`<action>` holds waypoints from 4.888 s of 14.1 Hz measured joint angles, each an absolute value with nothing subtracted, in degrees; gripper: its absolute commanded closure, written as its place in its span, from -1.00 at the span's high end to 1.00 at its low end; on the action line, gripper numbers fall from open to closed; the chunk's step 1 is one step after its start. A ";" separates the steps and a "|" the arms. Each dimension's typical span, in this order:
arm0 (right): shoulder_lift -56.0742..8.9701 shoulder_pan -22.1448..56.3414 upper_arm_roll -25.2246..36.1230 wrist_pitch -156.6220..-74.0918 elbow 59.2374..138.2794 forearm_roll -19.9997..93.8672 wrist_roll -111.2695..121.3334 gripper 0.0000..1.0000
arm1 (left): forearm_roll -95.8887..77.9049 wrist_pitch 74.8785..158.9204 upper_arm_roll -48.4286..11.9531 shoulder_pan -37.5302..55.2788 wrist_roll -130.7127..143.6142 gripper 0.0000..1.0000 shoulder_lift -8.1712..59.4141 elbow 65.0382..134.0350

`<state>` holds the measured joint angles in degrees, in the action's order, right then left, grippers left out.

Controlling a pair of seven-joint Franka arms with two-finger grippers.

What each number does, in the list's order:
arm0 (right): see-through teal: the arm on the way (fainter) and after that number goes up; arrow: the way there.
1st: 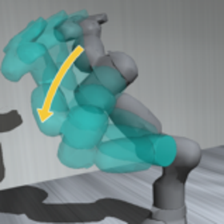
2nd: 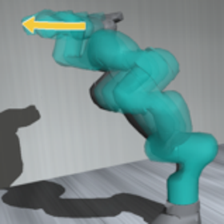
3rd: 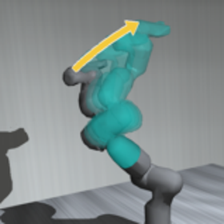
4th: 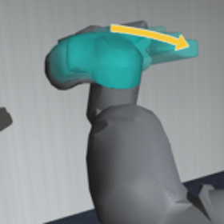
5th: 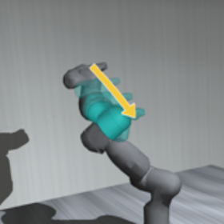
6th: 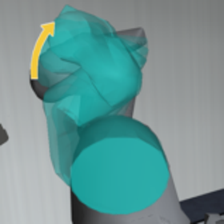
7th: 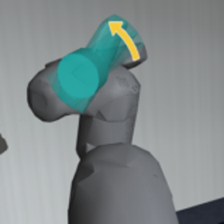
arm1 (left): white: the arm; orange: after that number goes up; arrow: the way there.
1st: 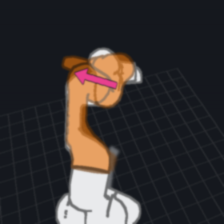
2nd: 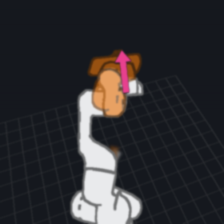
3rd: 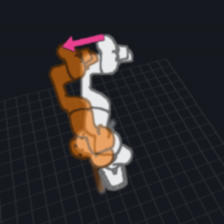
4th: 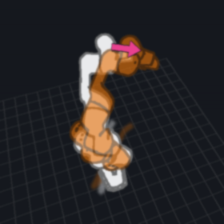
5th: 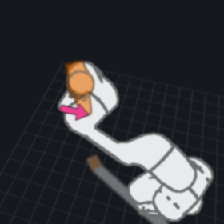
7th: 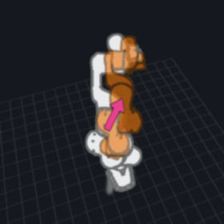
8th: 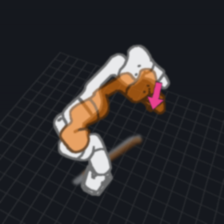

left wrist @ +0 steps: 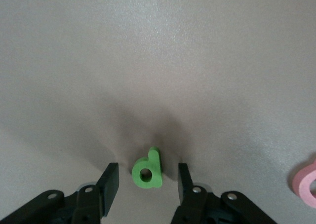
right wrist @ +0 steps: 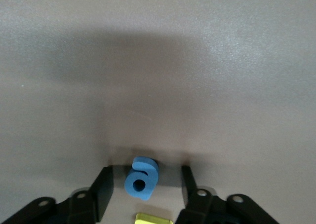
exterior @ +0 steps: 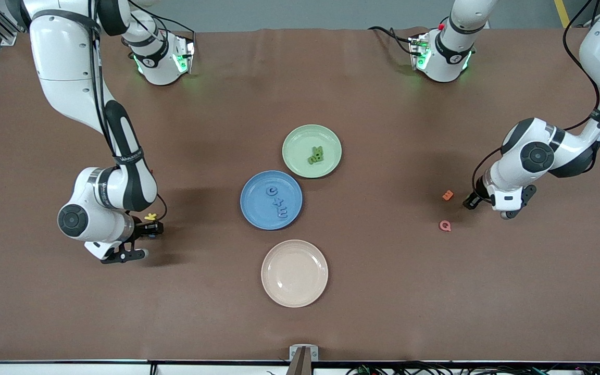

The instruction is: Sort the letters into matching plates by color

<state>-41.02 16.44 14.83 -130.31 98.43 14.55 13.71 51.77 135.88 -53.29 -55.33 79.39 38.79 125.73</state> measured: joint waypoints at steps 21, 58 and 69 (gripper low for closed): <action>-33.33 26.86 14.56 -119.32 95.79 14.57 0.29 -0.70 | 45.93 129.08 -60.39 -34.70 76.77 -1.00 39.13 113.90; -16.49 43.66 24.18 -94.83 94.66 16.54 -17.60 1.00 | 43.57 124.99 -57.19 -14.22 95.09 1.00 42.83 106.62; 1.65 29.89 29.09 -85.41 93.64 2.33 -1.51 1.00 | 43.57 124.82 -51.32 -20.21 68.98 1.00 42.68 95.05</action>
